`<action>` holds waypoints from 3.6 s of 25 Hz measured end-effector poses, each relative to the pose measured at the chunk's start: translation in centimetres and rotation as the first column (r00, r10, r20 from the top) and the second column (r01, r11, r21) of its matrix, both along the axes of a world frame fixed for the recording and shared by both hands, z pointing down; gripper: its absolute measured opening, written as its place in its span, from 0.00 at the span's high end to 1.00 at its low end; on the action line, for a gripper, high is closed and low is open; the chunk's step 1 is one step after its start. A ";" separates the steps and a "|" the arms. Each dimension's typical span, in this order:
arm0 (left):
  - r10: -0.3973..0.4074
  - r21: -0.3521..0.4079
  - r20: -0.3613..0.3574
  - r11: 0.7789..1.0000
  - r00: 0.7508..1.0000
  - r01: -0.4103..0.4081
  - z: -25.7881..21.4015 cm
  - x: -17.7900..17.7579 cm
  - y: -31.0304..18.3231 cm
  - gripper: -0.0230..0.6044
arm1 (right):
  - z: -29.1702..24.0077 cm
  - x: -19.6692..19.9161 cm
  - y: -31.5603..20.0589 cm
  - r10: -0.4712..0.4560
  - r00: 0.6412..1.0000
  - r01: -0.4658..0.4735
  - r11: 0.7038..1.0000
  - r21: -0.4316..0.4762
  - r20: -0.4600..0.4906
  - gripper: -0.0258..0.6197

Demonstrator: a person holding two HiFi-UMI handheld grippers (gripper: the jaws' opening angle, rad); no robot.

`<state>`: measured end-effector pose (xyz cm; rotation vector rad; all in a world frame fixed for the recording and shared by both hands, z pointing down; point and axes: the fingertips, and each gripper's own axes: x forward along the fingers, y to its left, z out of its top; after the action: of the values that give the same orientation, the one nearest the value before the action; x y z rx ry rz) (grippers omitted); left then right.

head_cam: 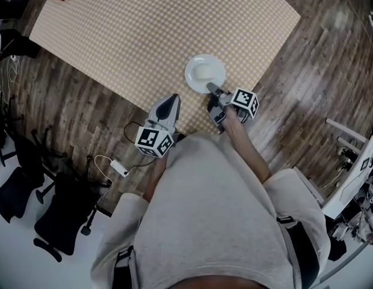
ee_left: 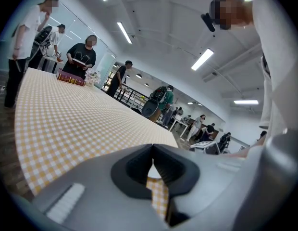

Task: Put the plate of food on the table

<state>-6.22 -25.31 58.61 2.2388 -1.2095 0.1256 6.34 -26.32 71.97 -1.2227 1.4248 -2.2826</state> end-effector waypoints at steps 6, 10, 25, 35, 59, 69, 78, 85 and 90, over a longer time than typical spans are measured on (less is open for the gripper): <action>-0.009 0.004 -0.005 1.000 1.000 0.009 -0.1 -0.6 -0.2 0.95 | -0.2 -0.2 -0.1 -0.027 0.998 0.024 0.999 -0.048 -0.050 0.87; -0.009 0.010 -0.011 1.000 1.000 0.009 -0.3 -0.2 -0.4 0.95 | -0.1 -0.1 0.1 -0.055 0.997 0.049 0.994 -0.096 -0.059 0.73; -0.006 0.029 -0.026 1.000 1.000 0.007 -1.0 -0.7 -0.8 0.95 | -1.3 0.2 1.2 -0.080 0.979 0.050 0.986 -0.157 -0.189 0.50; 0.029 0.047 -0.029 0.998 0.999 -0.028 -1.6 1.0 -0.1 0.95 | -1.4 2.0 3.9 -0.034 0.987 0.006 0.985 -0.174 -0.159 0.96; 0.036 0.118 0.020 0.992 0.999 -0.038 -4.1 7.5 4.5 0.95 | -9.0 3.2 5.1 -0.212 0.346 0.860 0.461 0.218 -0.914 0.96; 0.002 0.131 0.043 0.991 0.999 -0.007 -4.2 8.9 7.8 0.95 | -11.8 2.9 7.4 -0.075 0.321 0.923 0.246 0.295 -0.944 0.96; 0.046 0.183 0.027 0.982 0.999 -0.050 -5.9 7.0 10.2 0.95 | -15.3 1.4 10.1 0.000 0.383 0.887 0.277 0.368 -0.924 0.96; 0.077 0.190 0.024 0.978 0.997 -0.080 -6.2 2.1 15.4 0.95 | -16.5 -2.5 15.2 0.028 0.384 0.871 0.320 0.372 -0.923 0.96; 0.107 0.200 0.025 0.974 0.994 -0.110 -6.6 -0.3 18.8 0.95 | -16.9 -4.6 19.3 0.040 0.383 0.856 0.361 0.370 -0.923 0.96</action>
<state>-6.54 -6.51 52.04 2.4846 -1.1519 0.0636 1.77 -7.06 55.04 -1.6247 3.1037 -0.4620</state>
